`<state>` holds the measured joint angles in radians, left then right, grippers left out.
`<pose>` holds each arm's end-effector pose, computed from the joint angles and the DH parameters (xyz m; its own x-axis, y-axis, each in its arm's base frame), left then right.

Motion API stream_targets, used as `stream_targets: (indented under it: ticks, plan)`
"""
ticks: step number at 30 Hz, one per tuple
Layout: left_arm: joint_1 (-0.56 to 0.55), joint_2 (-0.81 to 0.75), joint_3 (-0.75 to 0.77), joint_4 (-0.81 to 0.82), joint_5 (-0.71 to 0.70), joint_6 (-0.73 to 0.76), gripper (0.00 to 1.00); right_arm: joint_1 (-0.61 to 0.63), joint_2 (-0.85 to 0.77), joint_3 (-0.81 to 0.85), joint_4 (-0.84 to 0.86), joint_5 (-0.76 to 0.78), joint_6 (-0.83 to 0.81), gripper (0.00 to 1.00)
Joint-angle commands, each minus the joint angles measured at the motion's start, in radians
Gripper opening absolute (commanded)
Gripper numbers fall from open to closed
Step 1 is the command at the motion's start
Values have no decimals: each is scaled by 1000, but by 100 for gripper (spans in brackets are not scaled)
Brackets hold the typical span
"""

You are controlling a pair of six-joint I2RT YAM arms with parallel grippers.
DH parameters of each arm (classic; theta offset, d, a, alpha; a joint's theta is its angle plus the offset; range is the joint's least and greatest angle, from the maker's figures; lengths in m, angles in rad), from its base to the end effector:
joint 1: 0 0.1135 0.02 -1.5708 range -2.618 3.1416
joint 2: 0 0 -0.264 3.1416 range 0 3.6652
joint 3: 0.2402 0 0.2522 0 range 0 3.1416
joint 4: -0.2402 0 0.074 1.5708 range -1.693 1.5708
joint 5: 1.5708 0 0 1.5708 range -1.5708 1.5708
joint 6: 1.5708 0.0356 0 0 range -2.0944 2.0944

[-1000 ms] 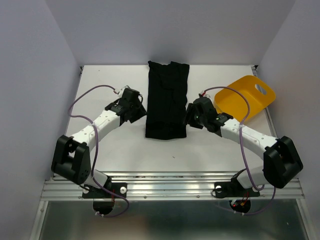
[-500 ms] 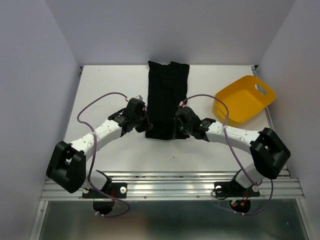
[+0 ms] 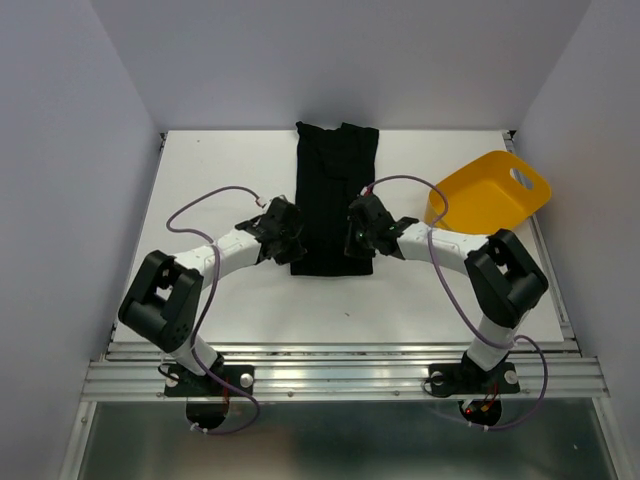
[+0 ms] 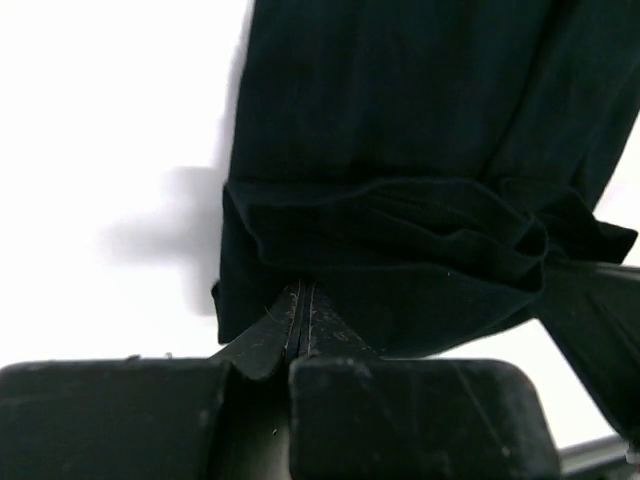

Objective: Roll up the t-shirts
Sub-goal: Roll the T-shirt to the center of the board.

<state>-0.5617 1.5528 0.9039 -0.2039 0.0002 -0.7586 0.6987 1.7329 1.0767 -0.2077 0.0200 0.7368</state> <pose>0.2698 -0.1698 0.1947 -0.8291 -0.2910 -0.4774 -0.0518 0.8902 -0.4527 0.2795 0.2339 0.1888 -0.8566 0.1578 -0.4912 -0.0777 0.9018 0.4251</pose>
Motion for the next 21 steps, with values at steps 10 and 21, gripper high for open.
stream_targets:
  ticks: [10, 21]
  plan:
    - [-7, -85, 101, -14, -20, 61, 0, -18, 5, 85, 14, -25, -54, 1]
    - [-40, -34, 73, 47, 130, -2, 0, -2, -110, 6, 90, -121, 18, 1]
